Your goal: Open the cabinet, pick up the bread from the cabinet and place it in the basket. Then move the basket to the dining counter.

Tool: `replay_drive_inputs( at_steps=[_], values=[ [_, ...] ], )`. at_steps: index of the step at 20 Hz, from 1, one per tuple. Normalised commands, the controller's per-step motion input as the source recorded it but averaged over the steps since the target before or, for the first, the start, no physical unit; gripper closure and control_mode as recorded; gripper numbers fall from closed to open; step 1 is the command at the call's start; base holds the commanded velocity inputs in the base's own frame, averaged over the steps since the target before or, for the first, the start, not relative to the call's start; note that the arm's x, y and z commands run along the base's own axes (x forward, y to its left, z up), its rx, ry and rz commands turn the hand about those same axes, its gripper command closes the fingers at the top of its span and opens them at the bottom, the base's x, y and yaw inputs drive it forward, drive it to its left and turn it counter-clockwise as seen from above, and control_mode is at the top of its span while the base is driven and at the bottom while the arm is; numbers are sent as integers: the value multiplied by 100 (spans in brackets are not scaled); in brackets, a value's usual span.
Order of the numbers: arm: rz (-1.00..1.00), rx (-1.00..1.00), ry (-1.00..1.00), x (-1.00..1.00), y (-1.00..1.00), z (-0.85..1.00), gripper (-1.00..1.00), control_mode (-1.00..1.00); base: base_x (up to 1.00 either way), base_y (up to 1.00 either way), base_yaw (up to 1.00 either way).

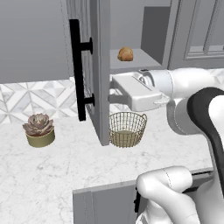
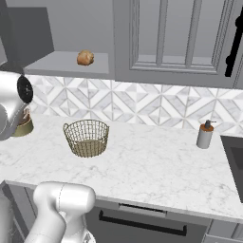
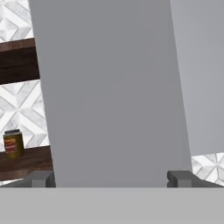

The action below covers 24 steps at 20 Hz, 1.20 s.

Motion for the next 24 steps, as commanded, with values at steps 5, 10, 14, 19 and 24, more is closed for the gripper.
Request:
replay_drive_inputs(
  at_steps=[5,10,14,19,24],
  values=[
    [0,-1,0,4,73,-10,-100,-100,0,0,0],
    [0,0,0,8,61,-6,-100,-100,0,0,0],
    [0,0,1,0,8,0,-100,-100,0,0,0],
    [0,0,0,-6,-6,0,-100,-100,0,0,0],
    [-14,0,0,-26,-85,3,-100,-100,0,0,0]
  ],
)
